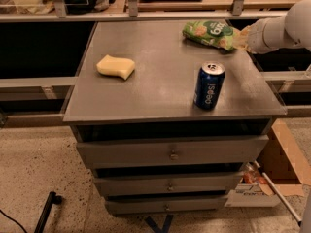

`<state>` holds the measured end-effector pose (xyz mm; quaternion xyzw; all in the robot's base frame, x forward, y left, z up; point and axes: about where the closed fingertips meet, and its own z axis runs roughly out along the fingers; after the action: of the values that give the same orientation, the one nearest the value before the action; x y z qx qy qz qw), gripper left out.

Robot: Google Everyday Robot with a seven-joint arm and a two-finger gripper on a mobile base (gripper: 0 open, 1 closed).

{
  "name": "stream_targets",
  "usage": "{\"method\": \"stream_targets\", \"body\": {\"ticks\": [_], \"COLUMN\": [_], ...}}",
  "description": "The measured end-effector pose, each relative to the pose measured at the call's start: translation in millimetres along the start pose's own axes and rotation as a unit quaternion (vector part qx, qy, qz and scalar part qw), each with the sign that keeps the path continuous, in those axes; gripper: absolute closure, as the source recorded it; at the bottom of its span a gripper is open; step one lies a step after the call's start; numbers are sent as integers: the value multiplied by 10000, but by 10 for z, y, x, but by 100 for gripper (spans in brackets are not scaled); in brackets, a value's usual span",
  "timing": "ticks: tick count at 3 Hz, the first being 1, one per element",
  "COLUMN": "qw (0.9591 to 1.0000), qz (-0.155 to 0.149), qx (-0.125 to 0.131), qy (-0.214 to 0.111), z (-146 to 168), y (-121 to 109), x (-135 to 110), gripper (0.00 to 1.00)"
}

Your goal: Move green rice chip bag near sponge

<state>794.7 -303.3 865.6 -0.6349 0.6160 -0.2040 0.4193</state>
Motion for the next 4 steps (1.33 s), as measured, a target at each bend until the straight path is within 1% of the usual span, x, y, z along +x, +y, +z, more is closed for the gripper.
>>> {"method": "stream_targets", "body": {"ticks": [1, 2, 3, 4], "qw": [9999, 9996, 9994, 9994], "qz": [57, 206, 272, 281], "qx": [104, 50, 83, 87], "qy": [74, 160, 172, 202], "z": [-89, -52, 10, 111], "y": [-77, -149, -278, -336], "x": [2, 1, -21, -8], "gripper": [83, 60, 37, 13]}}
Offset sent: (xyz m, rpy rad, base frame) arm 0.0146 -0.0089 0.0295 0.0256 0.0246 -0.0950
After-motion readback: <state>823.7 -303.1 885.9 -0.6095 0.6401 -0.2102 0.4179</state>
